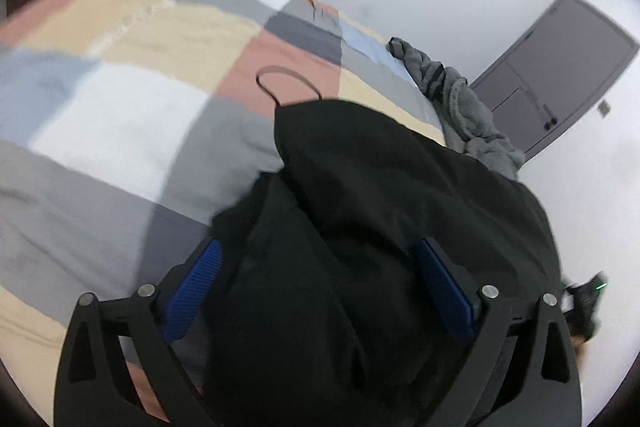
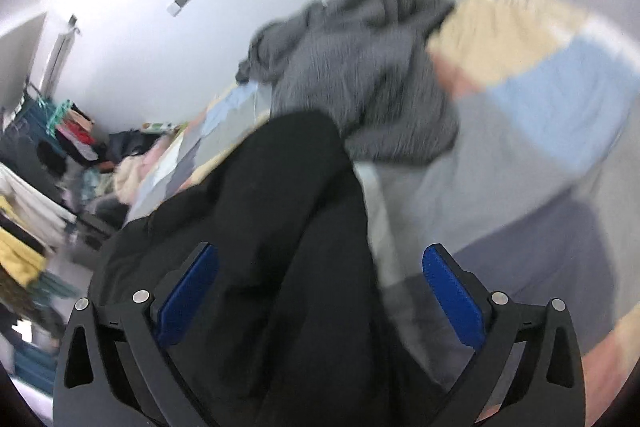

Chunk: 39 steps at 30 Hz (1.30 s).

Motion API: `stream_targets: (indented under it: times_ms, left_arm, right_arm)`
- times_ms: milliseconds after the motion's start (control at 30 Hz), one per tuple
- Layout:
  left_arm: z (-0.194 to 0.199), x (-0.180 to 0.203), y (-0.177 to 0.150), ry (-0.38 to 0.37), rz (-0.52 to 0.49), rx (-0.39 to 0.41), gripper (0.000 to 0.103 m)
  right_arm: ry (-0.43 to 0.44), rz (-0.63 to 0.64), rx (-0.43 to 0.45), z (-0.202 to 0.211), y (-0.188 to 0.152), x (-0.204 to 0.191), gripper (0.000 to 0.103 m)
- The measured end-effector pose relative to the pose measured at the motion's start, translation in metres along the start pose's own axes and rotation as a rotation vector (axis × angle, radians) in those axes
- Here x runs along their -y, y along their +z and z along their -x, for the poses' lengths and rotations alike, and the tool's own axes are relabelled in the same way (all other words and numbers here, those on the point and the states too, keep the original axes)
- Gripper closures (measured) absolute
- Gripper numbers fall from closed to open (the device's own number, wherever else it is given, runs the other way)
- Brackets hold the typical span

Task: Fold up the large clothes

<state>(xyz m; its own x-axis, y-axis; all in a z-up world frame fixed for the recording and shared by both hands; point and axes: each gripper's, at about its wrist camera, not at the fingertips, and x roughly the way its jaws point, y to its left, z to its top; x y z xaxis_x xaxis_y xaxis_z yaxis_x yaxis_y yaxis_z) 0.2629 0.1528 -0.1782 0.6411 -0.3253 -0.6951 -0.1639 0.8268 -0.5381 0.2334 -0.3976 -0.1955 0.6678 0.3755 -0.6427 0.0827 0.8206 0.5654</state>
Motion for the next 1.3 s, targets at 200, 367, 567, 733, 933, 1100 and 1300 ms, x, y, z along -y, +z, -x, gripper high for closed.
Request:
stream_targets:
  times_ms: [200,367,567,733,933,1100,1300]
  left_arm:
    - [-0.004,0.013,0.006,-0.056,0.002,-0.016,0.07]
    - [0.034,0.041,0.033,-0.078,-0.093,0.092,0.096]
    - [0.056,0.081,0.073,0.055,-0.237,0.216,0.097]
    - [0.014,0.085,0.097,0.207,-0.264,0.179,0.096]
    - [-0.056,0.063,0.083,0.341,-0.284,0.038,0.096]
    - [-0.065,0.062,0.067,0.365,-0.331,0.004,0.096]
    - [-0.04,0.057,0.071,0.309,-0.275,-0.008,0.084]
  right_arm:
    - [0.126,0.059,-0.119,-0.036,0.0,-0.022,0.081]
    - [0.04,0.271,0.032,-0.007,0.018,-0.085,0.096]
    - [0.018,0.359,0.192,0.011,0.074,-0.124,0.098]
    - [-0.115,0.422,0.174,-0.025,0.101,-0.133,0.099]
    - [-0.256,0.396,0.038,-0.093,0.082,-0.1,0.099]
    - [-0.268,0.386,-0.034,-0.117,0.067,-0.084,0.099]
    - [-0.198,0.311,-0.051,-0.086,0.07,-0.072,0.079]
